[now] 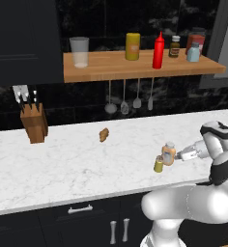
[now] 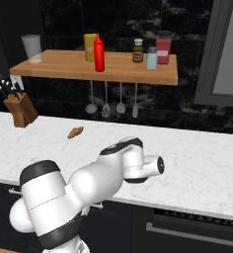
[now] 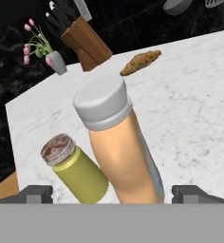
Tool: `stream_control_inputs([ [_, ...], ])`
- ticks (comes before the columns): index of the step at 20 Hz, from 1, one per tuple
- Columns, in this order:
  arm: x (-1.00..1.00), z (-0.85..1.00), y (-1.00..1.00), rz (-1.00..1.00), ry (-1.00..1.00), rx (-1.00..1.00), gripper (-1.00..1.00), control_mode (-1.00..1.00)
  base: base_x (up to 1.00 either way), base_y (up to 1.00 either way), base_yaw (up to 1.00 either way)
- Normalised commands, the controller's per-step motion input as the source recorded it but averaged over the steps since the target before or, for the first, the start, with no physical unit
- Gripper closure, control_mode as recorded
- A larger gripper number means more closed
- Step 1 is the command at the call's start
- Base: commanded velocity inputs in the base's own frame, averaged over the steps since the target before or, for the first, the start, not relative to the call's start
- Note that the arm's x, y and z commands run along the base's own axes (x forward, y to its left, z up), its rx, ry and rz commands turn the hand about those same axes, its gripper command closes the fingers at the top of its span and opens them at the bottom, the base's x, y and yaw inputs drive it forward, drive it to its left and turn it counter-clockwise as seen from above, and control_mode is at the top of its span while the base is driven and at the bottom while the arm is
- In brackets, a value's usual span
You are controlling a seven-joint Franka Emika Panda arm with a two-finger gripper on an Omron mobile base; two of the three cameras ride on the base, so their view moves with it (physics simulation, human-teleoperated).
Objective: Put the shaker and condiment bottle from the counter next to their counterparts in the cabinet.
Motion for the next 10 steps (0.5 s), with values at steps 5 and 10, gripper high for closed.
stream_control_inputs([
  [5, 0.16, -0.04, 0.01, 0.01, 0.0, 0.02, -1.0, -1.0, 0.0, 0.0, 0.0],
  [10, 0.15, -0.05, 0.05, 0.0, 0.0, 0.01, -1.0, -1.0, 0.0, 0.0, 0.0],
])
